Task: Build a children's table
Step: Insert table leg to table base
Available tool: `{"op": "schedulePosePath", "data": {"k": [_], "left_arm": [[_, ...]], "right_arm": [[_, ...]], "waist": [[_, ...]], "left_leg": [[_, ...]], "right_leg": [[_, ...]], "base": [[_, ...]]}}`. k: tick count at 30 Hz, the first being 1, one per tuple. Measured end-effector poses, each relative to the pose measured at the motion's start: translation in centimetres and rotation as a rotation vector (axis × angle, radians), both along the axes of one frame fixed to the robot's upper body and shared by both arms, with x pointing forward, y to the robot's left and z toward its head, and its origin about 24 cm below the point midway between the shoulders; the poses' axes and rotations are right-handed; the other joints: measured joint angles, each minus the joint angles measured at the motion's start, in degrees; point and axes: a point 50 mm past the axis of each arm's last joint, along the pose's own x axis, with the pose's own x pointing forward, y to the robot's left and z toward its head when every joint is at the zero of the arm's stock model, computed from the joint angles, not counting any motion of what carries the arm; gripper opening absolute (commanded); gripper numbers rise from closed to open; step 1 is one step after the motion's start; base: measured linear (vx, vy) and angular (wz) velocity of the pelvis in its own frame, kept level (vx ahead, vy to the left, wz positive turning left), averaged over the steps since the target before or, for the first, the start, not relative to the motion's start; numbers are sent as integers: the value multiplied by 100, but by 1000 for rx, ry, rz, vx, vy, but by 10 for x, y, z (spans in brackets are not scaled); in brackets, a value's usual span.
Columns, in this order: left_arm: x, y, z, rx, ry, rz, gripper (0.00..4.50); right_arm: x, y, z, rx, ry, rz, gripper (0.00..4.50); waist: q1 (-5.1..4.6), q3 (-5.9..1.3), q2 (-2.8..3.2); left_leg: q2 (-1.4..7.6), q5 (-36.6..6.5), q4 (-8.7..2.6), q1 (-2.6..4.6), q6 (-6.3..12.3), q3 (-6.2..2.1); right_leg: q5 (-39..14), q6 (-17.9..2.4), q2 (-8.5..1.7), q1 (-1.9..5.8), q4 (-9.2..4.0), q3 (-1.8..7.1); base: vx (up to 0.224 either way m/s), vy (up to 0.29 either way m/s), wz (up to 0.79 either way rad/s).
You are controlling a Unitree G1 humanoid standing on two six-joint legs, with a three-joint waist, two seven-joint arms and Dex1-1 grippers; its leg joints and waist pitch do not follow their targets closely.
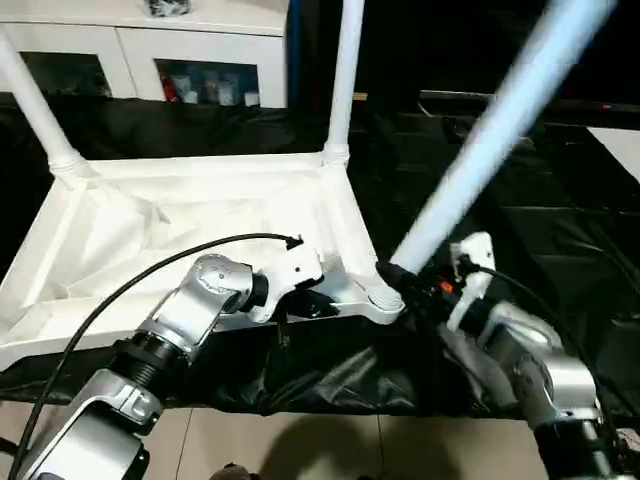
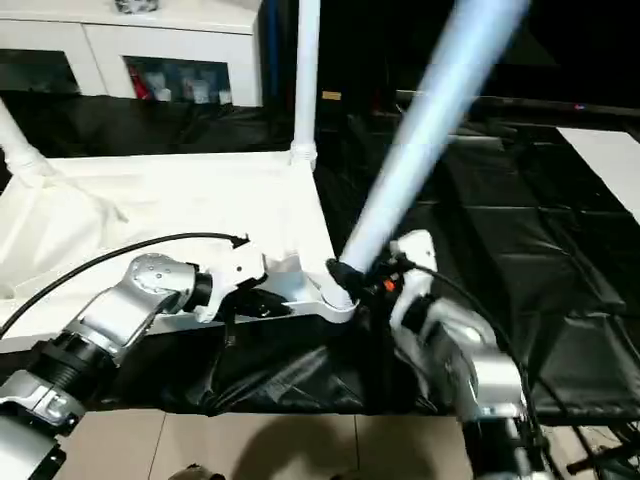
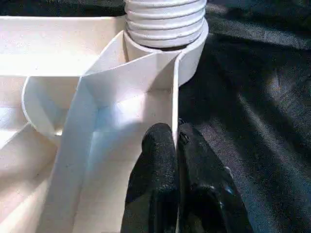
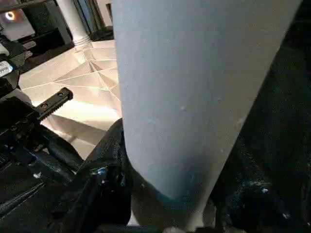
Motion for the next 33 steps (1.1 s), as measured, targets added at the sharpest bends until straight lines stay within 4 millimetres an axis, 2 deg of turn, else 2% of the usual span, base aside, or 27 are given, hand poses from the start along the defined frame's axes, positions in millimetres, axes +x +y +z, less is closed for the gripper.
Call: {"op": "schedulePosePath", "data": {"k": [10, 14, 17, 24, 33], "left_arm": [[0, -1, -1, 2, 0, -8, 0], [0, 0, -2, 5, 0, -6, 0], [0, 0, -3, 8, 3, -4, 0], [0, 1, -4, 16, 8, -6, 0], [0, 7, -5, 11, 34, -58, 0]], "right_arm": [[-2, -1, 0, -43, -29, 15, 188], [0, 4, 6, -166, -64, 91, 188], [2, 8, 9, -245, -75, 141, 188], [2, 9, 7, -287, -69, 185, 188], [4, 10, 5, -275, -67, 273, 188]], "waist": [[18, -6, 10], [2, -20, 20], [-9, -46, 2], [-19, -82, -26], [-39, -118, -4]], "left_leg": [[-1, -2, -1, -1, 4, -1], [-1, -2, -1, 3, 4, -1], [-1, -2, -1, 10, 3, -4], [-1, -4, -3, 8, 4, -5], [-1, -4, -9, 14, 5, -7]], "right_leg": [[-4, 7, -1, 5, -3, -1], [-4, 7, -1, 9, -3, 0], [-5, 8, 0, 12, -3, -2], [-6, 10, 0, 14, -11, -3], [-7, 12, 2, 15, -13, -5]], "base": [[0, 0, 0], [0, 0, 0], [0, 0, 0], [0, 0, 0], [0, 0, 0]]}}
